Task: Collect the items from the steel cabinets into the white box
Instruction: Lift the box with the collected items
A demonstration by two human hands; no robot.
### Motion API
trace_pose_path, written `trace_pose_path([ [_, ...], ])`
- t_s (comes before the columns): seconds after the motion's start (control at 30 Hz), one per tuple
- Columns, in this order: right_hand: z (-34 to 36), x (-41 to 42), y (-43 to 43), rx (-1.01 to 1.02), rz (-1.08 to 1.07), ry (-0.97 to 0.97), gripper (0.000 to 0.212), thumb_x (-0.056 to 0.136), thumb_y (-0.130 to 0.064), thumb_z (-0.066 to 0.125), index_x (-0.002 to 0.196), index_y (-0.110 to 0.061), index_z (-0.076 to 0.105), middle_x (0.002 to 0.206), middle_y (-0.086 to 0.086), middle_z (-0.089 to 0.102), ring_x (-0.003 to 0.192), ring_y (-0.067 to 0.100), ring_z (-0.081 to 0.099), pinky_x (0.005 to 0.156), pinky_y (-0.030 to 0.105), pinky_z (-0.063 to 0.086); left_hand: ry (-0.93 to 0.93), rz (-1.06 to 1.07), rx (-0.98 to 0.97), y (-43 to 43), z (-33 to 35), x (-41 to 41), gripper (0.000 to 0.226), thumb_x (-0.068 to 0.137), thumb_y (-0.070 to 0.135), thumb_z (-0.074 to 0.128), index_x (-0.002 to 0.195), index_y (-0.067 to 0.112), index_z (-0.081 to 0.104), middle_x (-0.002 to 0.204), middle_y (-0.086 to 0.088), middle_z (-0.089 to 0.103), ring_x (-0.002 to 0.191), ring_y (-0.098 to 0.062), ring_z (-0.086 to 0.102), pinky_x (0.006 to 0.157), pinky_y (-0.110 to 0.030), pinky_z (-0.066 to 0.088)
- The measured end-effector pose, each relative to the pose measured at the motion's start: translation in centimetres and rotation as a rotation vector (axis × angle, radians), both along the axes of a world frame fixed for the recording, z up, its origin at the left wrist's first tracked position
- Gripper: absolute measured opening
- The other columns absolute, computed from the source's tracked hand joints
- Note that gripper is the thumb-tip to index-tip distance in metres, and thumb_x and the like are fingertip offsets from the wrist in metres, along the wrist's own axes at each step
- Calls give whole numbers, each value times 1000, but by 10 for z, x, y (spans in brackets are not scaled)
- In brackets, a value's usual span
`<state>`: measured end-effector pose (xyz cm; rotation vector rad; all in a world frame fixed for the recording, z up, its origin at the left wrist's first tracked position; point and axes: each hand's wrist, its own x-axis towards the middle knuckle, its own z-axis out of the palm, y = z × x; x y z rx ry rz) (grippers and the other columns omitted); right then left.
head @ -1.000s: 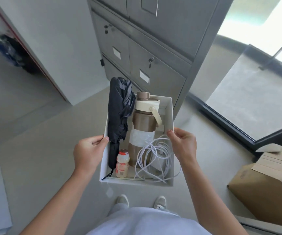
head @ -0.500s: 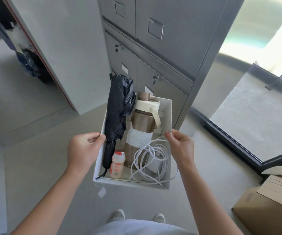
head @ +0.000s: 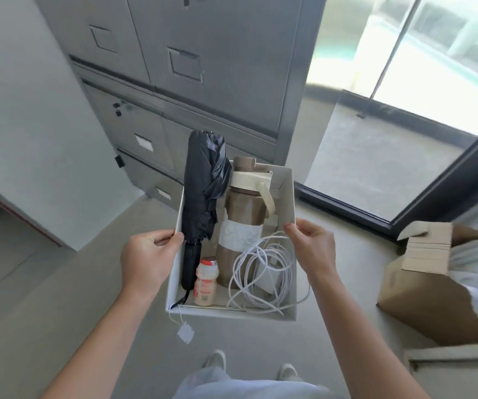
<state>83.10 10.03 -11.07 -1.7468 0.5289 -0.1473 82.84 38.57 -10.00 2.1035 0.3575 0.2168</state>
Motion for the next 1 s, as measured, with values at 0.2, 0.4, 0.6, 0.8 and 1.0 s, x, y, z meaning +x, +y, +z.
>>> trace_pose_path([
  [0.2,5,-22,1,32,-280,-52,11,87,-24,75,95,-24,83,79,-9,79,81,13,77,86,44,61,-55,-274,36,-13,21,54,7,83,24,75,76,24,76,66,23,70,77,-6,70,74,-32,56],
  [0.4,13,-73,-29,-29,-544,-74,23,88,-28,78,110,-20,81,89,-10,80,87,6,76,89,40,61,-41,-531,-59,-64,28,64,15,83,29,77,72,38,76,68,20,73,71,-2,69,72,-30,57],
  [0.6,14,-128,-66,-74,-752,-105,27,89,-24,78,114,-14,79,99,-5,80,87,-2,73,79,19,58,13,-682,-134,-127,26,46,9,83,30,78,88,23,81,74,16,75,76,0,71,69,-23,52],
  [0.8,3,-162,-81,-38,-839,-84,37,89,-24,78,122,-7,74,114,3,77,108,14,72,98,31,57,-5,-728,-76,-158,18,30,8,82,28,78,87,24,81,70,21,72,70,13,65,62,-13,47],
  [1.0,-6,-163,-95,-44,-774,-62,35,90,-24,77,121,-8,75,114,2,78,107,11,72,96,29,57,14,-703,-62,-163,9,22,4,82,27,77,83,26,81,70,24,72,73,9,67,62,-16,47],
])
